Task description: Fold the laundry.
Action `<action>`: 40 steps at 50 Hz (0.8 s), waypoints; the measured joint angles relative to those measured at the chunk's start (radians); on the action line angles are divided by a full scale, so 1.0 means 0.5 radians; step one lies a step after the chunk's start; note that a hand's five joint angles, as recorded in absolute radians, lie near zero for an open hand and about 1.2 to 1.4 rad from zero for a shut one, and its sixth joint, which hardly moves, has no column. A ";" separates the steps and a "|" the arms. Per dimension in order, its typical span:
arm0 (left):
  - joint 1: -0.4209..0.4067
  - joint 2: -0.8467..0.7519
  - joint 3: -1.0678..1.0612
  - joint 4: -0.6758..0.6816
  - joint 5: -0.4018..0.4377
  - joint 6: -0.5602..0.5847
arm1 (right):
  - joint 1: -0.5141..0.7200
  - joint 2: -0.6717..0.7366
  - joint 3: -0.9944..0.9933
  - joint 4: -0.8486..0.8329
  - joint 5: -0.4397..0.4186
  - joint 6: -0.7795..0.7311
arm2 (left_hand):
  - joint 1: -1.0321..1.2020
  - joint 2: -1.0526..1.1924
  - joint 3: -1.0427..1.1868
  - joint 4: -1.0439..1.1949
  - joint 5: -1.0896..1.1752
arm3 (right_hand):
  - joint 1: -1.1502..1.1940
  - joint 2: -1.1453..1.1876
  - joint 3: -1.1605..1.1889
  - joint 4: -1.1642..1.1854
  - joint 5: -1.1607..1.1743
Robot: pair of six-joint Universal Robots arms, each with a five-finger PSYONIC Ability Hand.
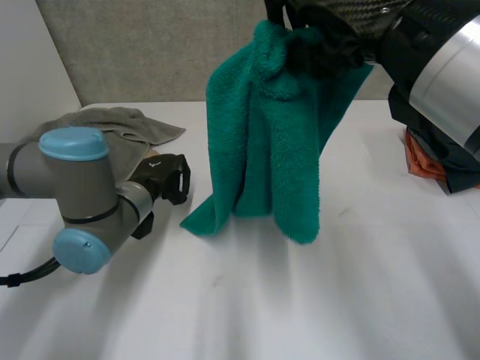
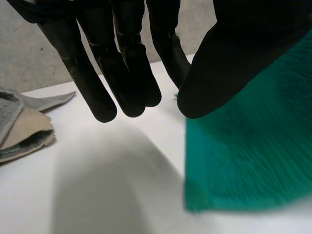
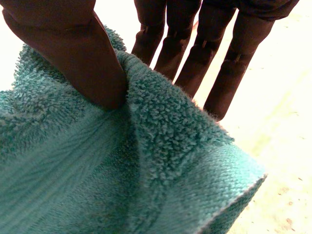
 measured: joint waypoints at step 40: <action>-0.277 0.271 -0.467 -0.013 -0.123 -0.365 | 0.243 -0.103 0.025 0.042 0.305 0.081 | -1.966 -1.972 -1.953 -1.986 -1.881 | 0.000 0.000 0.013 0.002 0.000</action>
